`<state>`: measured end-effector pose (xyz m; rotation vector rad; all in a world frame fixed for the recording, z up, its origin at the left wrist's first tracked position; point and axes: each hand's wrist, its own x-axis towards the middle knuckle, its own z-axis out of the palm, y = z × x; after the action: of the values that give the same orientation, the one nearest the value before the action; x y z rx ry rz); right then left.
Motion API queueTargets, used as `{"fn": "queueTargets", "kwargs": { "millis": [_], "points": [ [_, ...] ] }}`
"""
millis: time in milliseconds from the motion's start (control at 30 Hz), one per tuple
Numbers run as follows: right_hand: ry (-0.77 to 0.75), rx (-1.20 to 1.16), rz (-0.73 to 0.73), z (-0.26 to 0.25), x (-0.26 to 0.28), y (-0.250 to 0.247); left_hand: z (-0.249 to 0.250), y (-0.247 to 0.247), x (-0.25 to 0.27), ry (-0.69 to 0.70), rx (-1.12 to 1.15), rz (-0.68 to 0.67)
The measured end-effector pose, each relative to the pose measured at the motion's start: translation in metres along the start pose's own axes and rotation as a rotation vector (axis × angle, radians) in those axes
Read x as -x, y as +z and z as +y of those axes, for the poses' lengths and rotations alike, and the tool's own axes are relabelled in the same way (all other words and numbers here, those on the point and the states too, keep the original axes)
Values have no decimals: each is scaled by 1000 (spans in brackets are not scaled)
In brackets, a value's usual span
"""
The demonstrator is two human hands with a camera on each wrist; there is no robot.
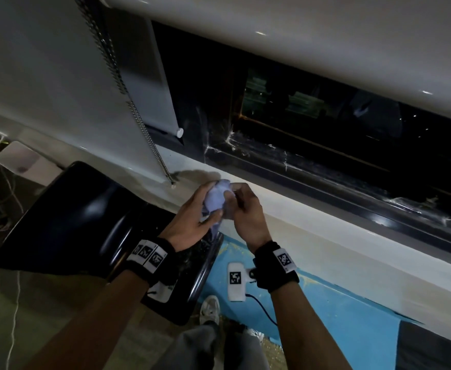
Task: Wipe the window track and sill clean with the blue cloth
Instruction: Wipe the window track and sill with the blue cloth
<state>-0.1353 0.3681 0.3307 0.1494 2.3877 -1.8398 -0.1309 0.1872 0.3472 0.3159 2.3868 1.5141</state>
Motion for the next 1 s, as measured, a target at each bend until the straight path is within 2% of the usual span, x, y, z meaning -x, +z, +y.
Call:
{"fn": "queueTargets", "kwargs": {
  "millis": [33, 100, 167, 267, 333, 400, 467, 533, 600, 733, 867, 1000],
  "points": [
    [-14, -5, -3, -6, 0, -2, -1, -2, -4, 16, -24, 38],
    [-85, 146, 22, -23, -2, -11, -3, -7, -18, 78, -195, 171],
    [-233, 334, 91, -37, -4, -25, -4, -13, -32, 102, -373, 315],
    [-446, 626, 345, -51, -8, -47, -14, -26, -54, 11, -626, 486],
    [-512, 809, 553, -52, -14, -64, -32, -32, -67, -39, -811, 485],
    [-486, 920, 639, -47, -22, -82, -47, -27, -74, -17, -943, 401],
    [-393, 979, 599, -31, -29, -94, -55, -18, -76, 5, -983, 362],
    [-331, 997, 532, -13, -32, -98, -56, -12, -75, -1, -935, 387],
    [-322, 1013, 485, -3, -32, -99, -54, -6, -70, 21, -897, 399],
    [-308, 1020, 459, -2, -31, -101, -55, -1, -64, 158, -831, 326],
    [-338, 982, 412, -2, -28, -111, -60, -19, -82, 70, -788, 414],
    [-325, 972, 426, -3, -28, -110, -58, 2, -82, 10, -759, 451]
  ]
}}
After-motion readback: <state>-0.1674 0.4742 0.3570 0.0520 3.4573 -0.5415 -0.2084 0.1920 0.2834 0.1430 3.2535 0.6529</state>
